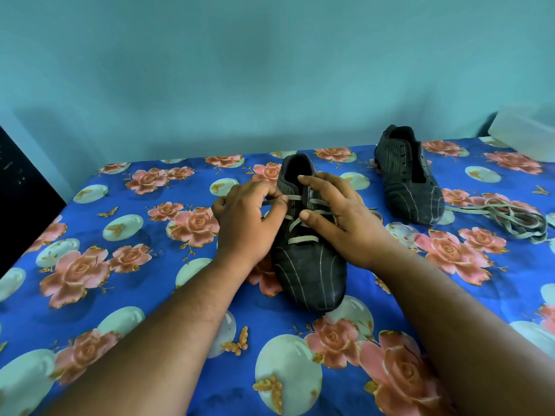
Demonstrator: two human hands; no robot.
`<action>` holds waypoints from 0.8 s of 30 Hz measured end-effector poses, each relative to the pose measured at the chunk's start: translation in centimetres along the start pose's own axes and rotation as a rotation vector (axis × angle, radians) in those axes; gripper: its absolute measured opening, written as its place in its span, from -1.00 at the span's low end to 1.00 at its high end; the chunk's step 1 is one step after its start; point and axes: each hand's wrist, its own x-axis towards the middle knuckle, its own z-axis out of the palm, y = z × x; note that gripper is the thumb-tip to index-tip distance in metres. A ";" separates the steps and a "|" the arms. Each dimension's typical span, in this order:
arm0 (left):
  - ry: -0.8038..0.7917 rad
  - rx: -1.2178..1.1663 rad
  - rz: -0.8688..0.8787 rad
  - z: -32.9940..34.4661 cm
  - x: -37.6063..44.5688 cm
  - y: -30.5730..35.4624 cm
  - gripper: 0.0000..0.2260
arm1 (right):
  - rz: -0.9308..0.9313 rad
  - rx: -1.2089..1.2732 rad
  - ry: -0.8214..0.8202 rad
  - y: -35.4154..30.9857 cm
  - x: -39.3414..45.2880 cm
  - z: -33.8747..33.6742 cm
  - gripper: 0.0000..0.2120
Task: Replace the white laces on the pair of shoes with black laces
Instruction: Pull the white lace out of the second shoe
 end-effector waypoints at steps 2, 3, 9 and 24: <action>-0.017 0.023 -0.129 -0.1 0.3 -0.6 -0.87 | 0.010 0.023 -0.005 0.0 -0.1 -0.1 -0.46; -0.039 0.045 -0.180 -0.2 0.5 -1.1 -0.84 | 0.013 0.034 -0.010 0.0 -0.1 -0.2 -0.45; -0.054 0.200 -0.263 -0.9 0.8 -2.1 -0.82 | 0.013 0.052 -0.030 0.0 -0.1 -0.2 -0.44; -0.058 -0.121 -0.009 0.2 0.4 -1.1 -0.83 | 0.002 0.107 -0.075 0.1 -0.1 -0.3 -0.30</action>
